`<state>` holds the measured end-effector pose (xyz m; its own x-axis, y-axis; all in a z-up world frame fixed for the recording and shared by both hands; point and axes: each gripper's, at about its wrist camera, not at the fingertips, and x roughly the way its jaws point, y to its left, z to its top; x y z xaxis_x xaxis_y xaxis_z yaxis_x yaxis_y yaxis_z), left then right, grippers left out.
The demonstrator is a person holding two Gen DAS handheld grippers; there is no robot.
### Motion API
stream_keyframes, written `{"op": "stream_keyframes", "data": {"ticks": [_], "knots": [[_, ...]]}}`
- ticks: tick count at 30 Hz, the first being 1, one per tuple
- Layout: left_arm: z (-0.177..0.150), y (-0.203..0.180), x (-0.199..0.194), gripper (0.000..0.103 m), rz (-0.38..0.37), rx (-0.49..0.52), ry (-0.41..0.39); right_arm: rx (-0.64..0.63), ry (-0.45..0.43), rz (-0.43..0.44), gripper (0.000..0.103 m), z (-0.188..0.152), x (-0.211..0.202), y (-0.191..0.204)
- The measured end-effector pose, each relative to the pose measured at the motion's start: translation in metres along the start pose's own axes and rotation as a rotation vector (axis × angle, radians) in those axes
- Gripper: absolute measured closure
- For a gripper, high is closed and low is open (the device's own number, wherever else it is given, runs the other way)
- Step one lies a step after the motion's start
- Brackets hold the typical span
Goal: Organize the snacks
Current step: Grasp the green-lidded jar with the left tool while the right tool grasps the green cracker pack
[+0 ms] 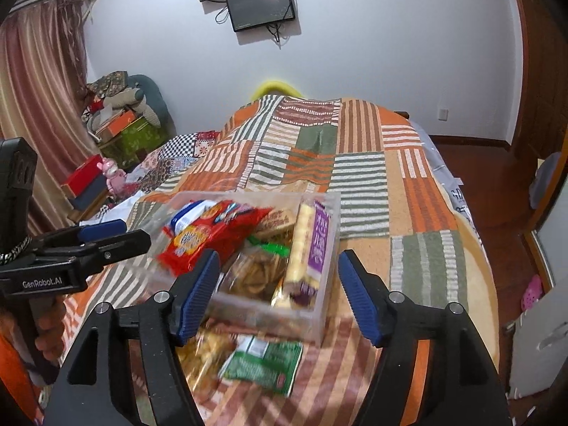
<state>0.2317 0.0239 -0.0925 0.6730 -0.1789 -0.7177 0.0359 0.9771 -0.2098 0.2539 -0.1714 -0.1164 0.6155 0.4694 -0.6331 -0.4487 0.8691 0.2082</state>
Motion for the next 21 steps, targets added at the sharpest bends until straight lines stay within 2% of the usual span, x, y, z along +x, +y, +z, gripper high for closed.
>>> {"op": "stream_keyframes", "data": {"ticks": [9, 15, 21], "knots": [[-0.045, 0.005, -0.013, 0.020, 0.030, 0.032, 0.036, -0.001, 0.070, 0.014, 0.034, -0.038, -0.002, 0.003], [-0.070, 0.014, -0.007, 0.020, 0.022, 0.006, 0.087, 0.024, 0.153, 0.044, 0.034, -0.062, 0.012, 0.005], [-0.091, 0.022, 0.007, 0.020, 0.012, -0.024, 0.133, 0.068, 0.204, 0.057, 0.034, -0.067, 0.032, 0.003]]}}
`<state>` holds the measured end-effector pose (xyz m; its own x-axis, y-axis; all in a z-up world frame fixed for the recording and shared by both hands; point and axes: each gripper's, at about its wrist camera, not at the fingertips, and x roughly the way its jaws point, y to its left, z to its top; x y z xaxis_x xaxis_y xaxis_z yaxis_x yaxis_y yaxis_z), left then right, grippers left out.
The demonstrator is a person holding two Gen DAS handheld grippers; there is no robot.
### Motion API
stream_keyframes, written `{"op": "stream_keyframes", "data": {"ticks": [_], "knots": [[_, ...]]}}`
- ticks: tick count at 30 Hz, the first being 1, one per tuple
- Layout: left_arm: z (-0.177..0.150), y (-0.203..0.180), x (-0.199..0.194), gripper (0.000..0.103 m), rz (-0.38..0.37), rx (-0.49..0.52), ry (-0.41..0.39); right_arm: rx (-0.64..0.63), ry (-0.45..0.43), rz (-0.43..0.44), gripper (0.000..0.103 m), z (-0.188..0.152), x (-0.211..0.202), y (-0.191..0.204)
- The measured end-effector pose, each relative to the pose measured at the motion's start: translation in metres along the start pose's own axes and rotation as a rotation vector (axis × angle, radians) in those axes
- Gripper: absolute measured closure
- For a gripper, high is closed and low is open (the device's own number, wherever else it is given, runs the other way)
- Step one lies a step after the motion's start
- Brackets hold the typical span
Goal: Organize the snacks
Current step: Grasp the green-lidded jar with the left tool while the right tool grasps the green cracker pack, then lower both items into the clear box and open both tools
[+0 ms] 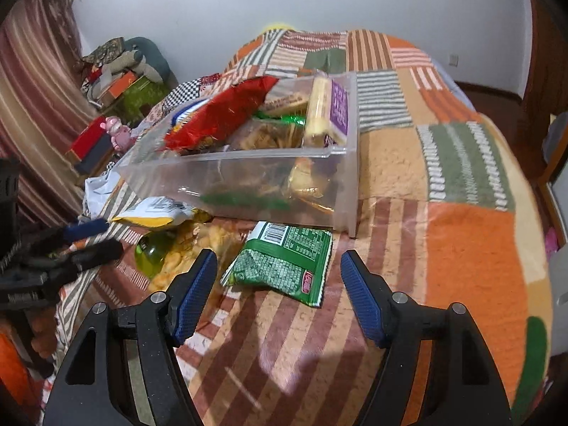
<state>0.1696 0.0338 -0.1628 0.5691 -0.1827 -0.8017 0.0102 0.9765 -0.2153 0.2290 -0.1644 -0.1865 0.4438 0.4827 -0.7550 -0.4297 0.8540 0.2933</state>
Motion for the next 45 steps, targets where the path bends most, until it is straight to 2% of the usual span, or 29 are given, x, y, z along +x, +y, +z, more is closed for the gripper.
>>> {"op": "stream_keyframes", "data": {"ticks": [7, 11, 17, 19, 23, 26, 37, 45], "knots": [[-0.008, -0.004, 0.018, 0.021, -0.008, 0.003, 0.011, 0.005, 0.051, 0.008, 0.034, 0.003, 0.021, 0.003], [-0.006, -0.009, 0.025, 0.026, -0.022, 0.003, 0.014, 0.020, 0.071, 0.001, 0.035, -0.001, 0.026, 0.002], [-0.007, -0.015, 0.040, 0.040, -0.033, -0.002, 0.034, 0.021, 0.064, 0.010, 0.045, -0.002, 0.024, 0.000], [-0.008, -0.017, 0.042, 0.046, -0.024, 0.003, 0.029, 0.000, 0.065, 0.018, 0.054, -0.003, 0.024, 0.003], [-0.009, -0.020, 0.039, 0.054, -0.021, 0.023, 0.014, -0.019, 0.059, 0.017, 0.058, -0.002, 0.024, 0.007], [-0.012, -0.022, 0.036, 0.054, -0.006, 0.042, 0.006, -0.025, 0.050, 0.020, 0.059, -0.002, 0.022, 0.006], [-0.027, -0.009, 0.004, 0.054, 0.022, 0.013, -0.021, -0.027, 0.001, 0.013, 0.059, -0.009, -0.003, 0.007], [-0.019, 0.003, -0.032, 0.054, 0.036, -0.024, -0.102, -0.029, -0.072, 0.034, 0.059, 0.002, -0.027, 0.012]]}}
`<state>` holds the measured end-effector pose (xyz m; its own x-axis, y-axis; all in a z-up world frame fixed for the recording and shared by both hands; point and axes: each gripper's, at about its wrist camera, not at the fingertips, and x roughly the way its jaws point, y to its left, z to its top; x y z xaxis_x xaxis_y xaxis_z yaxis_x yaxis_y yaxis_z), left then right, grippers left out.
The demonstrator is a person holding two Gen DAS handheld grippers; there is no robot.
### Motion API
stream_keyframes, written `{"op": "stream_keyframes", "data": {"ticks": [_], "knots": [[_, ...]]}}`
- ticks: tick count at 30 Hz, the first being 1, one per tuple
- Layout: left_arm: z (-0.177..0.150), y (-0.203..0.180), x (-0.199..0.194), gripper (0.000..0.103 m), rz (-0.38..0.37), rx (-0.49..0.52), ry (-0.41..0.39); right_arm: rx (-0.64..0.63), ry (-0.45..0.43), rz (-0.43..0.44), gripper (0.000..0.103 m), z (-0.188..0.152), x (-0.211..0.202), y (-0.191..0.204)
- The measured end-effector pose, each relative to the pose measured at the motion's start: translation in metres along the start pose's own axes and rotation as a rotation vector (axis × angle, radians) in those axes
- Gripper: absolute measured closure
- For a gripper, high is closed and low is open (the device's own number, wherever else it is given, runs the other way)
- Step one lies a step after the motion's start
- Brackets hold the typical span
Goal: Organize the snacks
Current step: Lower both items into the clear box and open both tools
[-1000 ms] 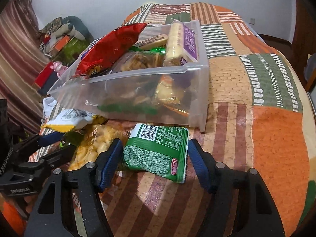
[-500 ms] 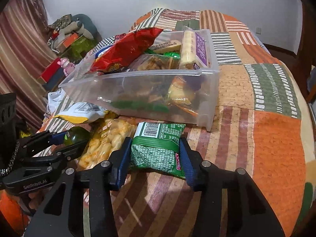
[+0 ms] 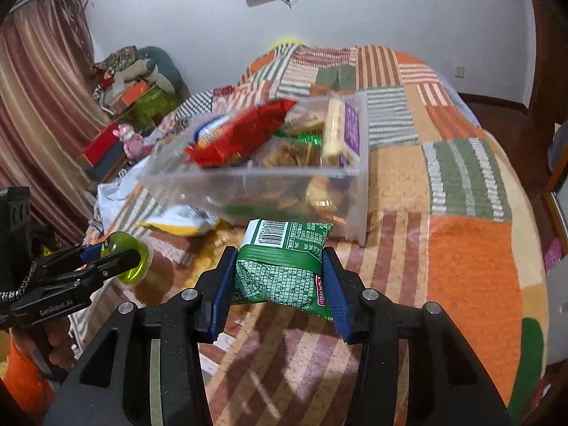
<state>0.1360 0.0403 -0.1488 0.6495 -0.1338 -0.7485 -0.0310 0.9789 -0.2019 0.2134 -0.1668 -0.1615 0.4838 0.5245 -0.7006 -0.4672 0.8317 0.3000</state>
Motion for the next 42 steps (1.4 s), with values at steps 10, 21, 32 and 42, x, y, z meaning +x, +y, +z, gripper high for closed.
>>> {"op": "stream_keyframes", "data": {"ticks": [10, 21, 32, 42], "knots": [[0.029, 0.005, -0.022, 0.054, -0.015, -0.018, -0.087, -0.017, -0.087, 0.023, 0.059, 0.021, -0.014, 0.008], [0.059, 0.008, -0.019, 0.054, -0.008, -0.009, -0.145, -0.015, -0.137, 0.024, 0.059, 0.045, -0.009, 0.006], [0.085, 0.018, 0.009, 0.054, 0.009, 0.002, -0.140, -0.013, -0.104, 0.015, 0.059, 0.060, 0.020, -0.002], [0.094, 0.022, 0.046, 0.056, 0.025, 0.010, -0.095, -0.029, -0.072, -0.010, 0.059, 0.064, 0.041, -0.003]]}}
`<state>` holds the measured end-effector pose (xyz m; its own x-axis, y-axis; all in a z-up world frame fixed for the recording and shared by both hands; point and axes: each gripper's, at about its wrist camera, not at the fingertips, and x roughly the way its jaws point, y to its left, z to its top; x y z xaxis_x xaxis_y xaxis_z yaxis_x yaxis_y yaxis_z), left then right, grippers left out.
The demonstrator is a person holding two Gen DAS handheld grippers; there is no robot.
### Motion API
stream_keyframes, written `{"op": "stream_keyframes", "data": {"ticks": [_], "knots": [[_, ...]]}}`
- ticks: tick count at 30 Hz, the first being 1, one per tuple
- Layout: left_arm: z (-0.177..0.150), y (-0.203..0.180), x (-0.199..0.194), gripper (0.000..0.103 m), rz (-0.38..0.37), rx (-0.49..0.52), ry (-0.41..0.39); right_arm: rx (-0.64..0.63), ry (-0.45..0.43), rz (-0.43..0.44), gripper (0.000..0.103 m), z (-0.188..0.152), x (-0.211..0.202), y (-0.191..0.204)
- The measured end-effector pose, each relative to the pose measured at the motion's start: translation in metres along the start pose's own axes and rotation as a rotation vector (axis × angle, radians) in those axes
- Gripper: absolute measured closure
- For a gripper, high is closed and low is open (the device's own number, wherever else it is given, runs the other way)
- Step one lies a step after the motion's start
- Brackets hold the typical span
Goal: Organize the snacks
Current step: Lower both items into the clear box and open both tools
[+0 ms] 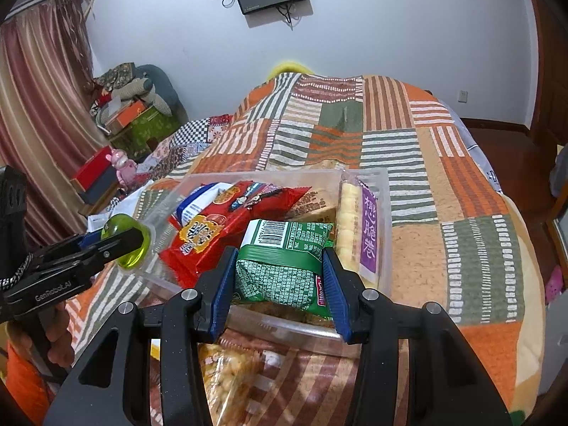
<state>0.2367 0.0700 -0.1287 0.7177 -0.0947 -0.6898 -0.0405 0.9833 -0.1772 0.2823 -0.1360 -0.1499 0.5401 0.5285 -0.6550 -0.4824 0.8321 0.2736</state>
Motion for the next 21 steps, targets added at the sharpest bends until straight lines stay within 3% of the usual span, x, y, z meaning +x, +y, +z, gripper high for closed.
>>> {"op": "stream_keyframes", "data": {"ticks": [5, 8, 12, 19, 21], "knots": [[-0.001, 0.003, 0.013, 0.058, 0.006, -0.001, 0.027, -0.002, 0.022, -0.005, 0.058, -0.002, 0.006, -0.001], [-0.002, 0.006, 0.016, 0.066, -0.002, -0.008, 0.040, 0.016, 0.027, 0.002, 0.056, -0.003, 0.004, -0.005], [-0.003, 0.002, 0.007, 0.066, -0.007, 0.001, 0.026, 0.010, 0.033, -0.009, 0.053, -0.004, 0.003, -0.004], [-0.010, -0.001, -0.010, 0.064, -0.016, 0.002, 0.031, -0.015, 0.029, -0.022, 0.050, -0.008, -0.007, 0.002], [-0.012, -0.001, -0.015, 0.055, -0.018, -0.005, 0.032, -0.019, 0.026, -0.024, 0.049, -0.009, -0.010, 0.003]]}}
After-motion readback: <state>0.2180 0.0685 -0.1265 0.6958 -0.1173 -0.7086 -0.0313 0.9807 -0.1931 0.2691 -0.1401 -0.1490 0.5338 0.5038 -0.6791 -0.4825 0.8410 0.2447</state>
